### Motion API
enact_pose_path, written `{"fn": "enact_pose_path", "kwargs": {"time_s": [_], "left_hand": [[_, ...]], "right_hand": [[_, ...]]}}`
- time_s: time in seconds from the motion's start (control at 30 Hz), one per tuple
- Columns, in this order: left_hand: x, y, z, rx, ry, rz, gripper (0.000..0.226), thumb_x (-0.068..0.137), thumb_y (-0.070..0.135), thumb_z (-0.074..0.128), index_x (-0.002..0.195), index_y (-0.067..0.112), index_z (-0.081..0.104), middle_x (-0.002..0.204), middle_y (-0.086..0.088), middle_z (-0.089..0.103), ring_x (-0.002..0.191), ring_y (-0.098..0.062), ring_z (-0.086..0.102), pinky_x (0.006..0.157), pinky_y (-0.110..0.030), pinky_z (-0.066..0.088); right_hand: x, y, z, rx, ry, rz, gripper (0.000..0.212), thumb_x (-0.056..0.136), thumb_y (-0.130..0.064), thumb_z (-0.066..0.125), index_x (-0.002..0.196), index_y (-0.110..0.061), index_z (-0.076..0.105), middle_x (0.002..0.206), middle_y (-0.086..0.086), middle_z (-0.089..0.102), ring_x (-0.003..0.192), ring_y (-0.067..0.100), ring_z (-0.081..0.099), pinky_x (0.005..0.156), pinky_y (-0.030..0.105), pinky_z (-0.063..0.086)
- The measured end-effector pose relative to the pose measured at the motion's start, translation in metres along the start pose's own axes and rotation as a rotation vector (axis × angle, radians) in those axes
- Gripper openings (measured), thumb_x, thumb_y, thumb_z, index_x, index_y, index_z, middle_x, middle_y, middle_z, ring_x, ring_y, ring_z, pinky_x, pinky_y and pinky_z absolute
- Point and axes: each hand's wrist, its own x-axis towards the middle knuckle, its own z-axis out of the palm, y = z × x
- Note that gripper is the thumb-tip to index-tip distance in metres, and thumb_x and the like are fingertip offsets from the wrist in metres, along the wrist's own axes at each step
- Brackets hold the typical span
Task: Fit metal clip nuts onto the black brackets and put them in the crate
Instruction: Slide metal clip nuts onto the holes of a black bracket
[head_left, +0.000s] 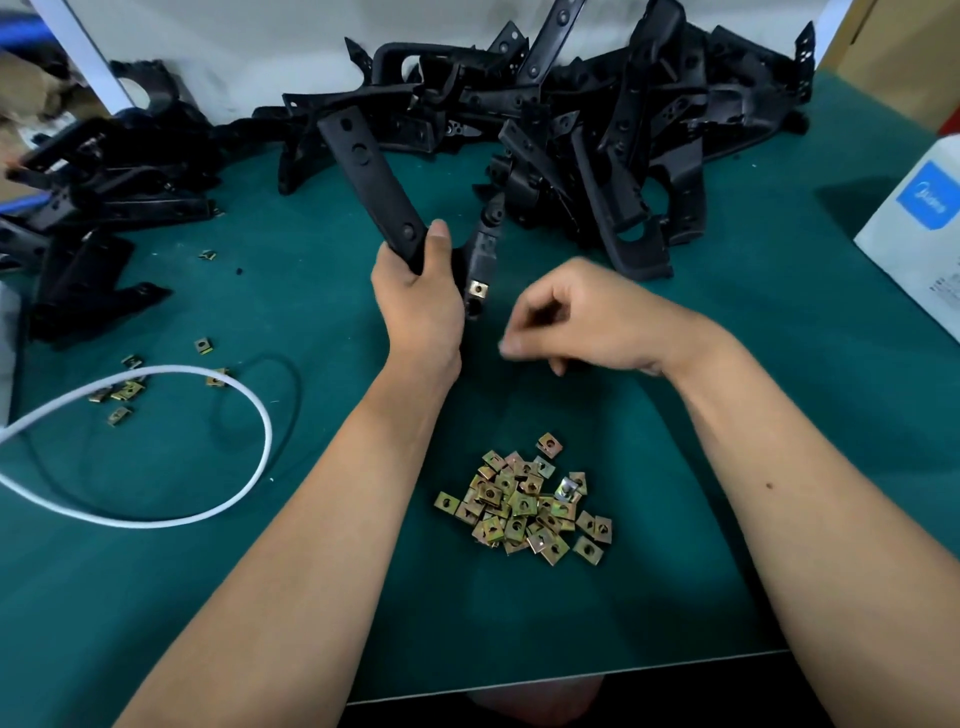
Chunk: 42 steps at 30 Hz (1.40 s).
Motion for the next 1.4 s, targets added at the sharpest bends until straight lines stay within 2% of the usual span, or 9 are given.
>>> {"fn": "enact_pose_path", "kwargs": {"time_s": [0.13, 0.3, 0.5, 0.6, 0.7, 0.83, 1.03, 1.2, 1.4], "left_hand": [[0.008, -0.003, -0.005, -0.117, 0.076, -0.071, 0.023, 0.101, 0.023, 0.062, 0.082, 0.018, 0.05, 0.075, 0.007, 0.054, 0.073, -0.012, 0.053, 0.073, -0.033, 0.049], [0.003, -0.002, -0.004, -0.096, 0.052, -0.074, 0.024, 0.1, 0.027, 0.062, 0.081, 0.019, 0.049, 0.073, 0.007, 0.052, 0.07, -0.014, 0.051, 0.069, -0.034, 0.047], [0.002, 0.001, -0.006, -0.119, 0.065, -0.092, 0.025, 0.102, 0.024, 0.061, 0.081, 0.018, 0.048, 0.077, 0.003, 0.051, 0.076, -0.017, 0.05, 0.072, -0.037, 0.047], [0.001, 0.002, -0.004, -0.118, 0.075, -0.099, 0.024, 0.102, 0.023, 0.061, 0.082, 0.017, 0.048, 0.081, 0.0, 0.052, 0.078, -0.018, 0.051, 0.075, -0.038, 0.048], [0.001, 0.003, -0.004, -0.132, 0.073, -0.114, 0.025, 0.103, 0.024, 0.06, 0.082, 0.017, 0.047, 0.082, -0.002, 0.052, 0.079, -0.02, 0.051, 0.074, -0.039, 0.047], [0.001, 0.004, -0.004, -0.142, 0.074, -0.136, 0.028, 0.103, 0.024, 0.06, 0.081, 0.017, 0.045, 0.078, 0.001, 0.05, 0.077, -0.019, 0.05, 0.072, -0.038, 0.046], [0.0, 0.007, -0.005, -0.171, 0.081, -0.158, 0.021, 0.103, 0.023, 0.06, 0.086, 0.015, 0.05, 0.085, -0.003, 0.057, 0.082, -0.02, 0.056, 0.078, -0.039, 0.051], [0.001, 0.007, -0.006, -0.155, 0.059, -0.188, 0.021, 0.103, 0.025, 0.061, 0.086, 0.016, 0.053, 0.086, -0.002, 0.06, 0.083, -0.019, 0.06, 0.084, -0.043, 0.056], [-0.002, 0.012, -0.006, -0.19, 0.021, -0.24, 0.019, 0.102, 0.021, 0.062, 0.086, 0.016, 0.055, 0.087, -0.003, 0.061, 0.084, -0.022, 0.061, 0.082, -0.043, 0.055]], "right_hand": [[-0.012, -0.012, -0.011, -0.152, -0.403, -0.035, 0.019, 0.079, -0.026, 0.089, 0.096, -0.028, 0.08, 0.094, 0.005, 0.073, 0.086, 0.03, 0.064, 0.075, 0.041, 0.05], [-0.011, -0.023, -0.002, -0.335, -0.51, -0.008, 0.024, 0.074, -0.028, 0.091, 0.093, -0.034, 0.078, 0.093, -0.008, 0.068, 0.085, 0.01, 0.061, 0.072, 0.026, 0.049], [-0.007, -0.016, 0.005, -0.381, -0.268, 0.037, 0.012, 0.082, -0.029, 0.086, 0.086, -0.03, 0.075, 0.086, -0.008, 0.071, 0.08, 0.006, 0.064, 0.071, 0.026, 0.051], [-0.002, -0.011, 0.006, -0.415, -0.052, 0.033, 0.015, 0.087, -0.024, 0.081, 0.087, -0.029, 0.068, 0.083, -0.012, 0.067, 0.075, 0.001, 0.061, 0.07, 0.021, 0.047], [-0.002, -0.012, 0.01, -0.428, 0.046, 0.005, 0.014, 0.083, -0.016, 0.081, 0.087, -0.025, 0.07, 0.079, -0.011, 0.067, 0.072, 0.001, 0.062, 0.064, 0.014, 0.048], [0.0, -0.013, 0.019, -0.474, 0.169, -0.008, 0.015, 0.075, -0.011, 0.074, 0.085, -0.023, 0.072, 0.071, -0.011, 0.063, 0.067, 0.005, 0.062, 0.065, 0.027, 0.053], [0.002, -0.006, 0.018, -0.477, 0.275, -0.039, 0.016, 0.072, -0.011, 0.072, 0.078, -0.026, 0.07, 0.068, -0.013, 0.063, 0.065, 0.004, 0.06, 0.062, 0.025, 0.048], [0.007, 0.005, 0.015, -0.162, 0.368, -0.023, 0.025, 0.081, 0.001, 0.073, 0.097, -0.018, 0.078, 0.083, -0.004, 0.075, 0.075, 0.007, 0.07, 0.073, 0.018, 0.056], [0.011, 0.005, 0.023, 0.481, 0.556, -0.03, 0.013, 0.085, 0.003, 0.078, 0.093, -0.007, 0.076, 0.081, 0.011, 0.077, 0.073, 0.024, 0.076, 0.072, 0.028, 0.059]]}}
